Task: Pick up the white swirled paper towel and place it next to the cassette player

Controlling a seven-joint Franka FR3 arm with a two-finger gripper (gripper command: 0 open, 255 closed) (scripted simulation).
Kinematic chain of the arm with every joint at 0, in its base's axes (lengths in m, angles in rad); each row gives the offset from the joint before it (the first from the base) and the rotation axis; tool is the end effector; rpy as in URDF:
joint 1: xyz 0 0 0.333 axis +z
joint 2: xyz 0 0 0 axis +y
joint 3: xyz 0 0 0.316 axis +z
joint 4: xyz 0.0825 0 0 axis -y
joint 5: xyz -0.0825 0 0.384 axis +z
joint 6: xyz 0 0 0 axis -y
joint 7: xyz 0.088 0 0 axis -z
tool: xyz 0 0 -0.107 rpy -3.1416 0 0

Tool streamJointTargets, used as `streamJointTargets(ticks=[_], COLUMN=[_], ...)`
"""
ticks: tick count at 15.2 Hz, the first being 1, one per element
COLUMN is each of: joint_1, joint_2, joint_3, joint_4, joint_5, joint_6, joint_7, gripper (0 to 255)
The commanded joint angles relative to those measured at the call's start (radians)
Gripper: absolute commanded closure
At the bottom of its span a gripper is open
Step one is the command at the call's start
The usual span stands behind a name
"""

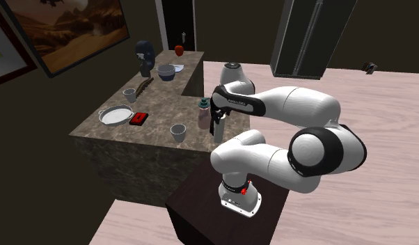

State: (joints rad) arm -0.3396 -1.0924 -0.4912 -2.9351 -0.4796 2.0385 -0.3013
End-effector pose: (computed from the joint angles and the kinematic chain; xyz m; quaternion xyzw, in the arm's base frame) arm 0.1850 -0.1992 0.4125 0.9941 -0.0645 0.0762 0.0430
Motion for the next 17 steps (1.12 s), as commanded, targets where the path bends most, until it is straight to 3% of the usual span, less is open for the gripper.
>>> streamJointTargets(ticks=[1,6,7,17], joint_1=[-0.001,-0.001,-0.001,0.003], joint_2=[0.002,0.002,0.002,-0.003], joint_3=[-0.002,-0.002,-0.002,0.005], joint_4=[-0.004,-0.004,-0.004,0.007], joint_5=[-0.002,-0.002,-0.002,0.005], joint_6=[0.006,0.006,0.006,-0.009], joint_7=[0.001,0.001,0.001,0.000], gripper=[0,0,255,255])
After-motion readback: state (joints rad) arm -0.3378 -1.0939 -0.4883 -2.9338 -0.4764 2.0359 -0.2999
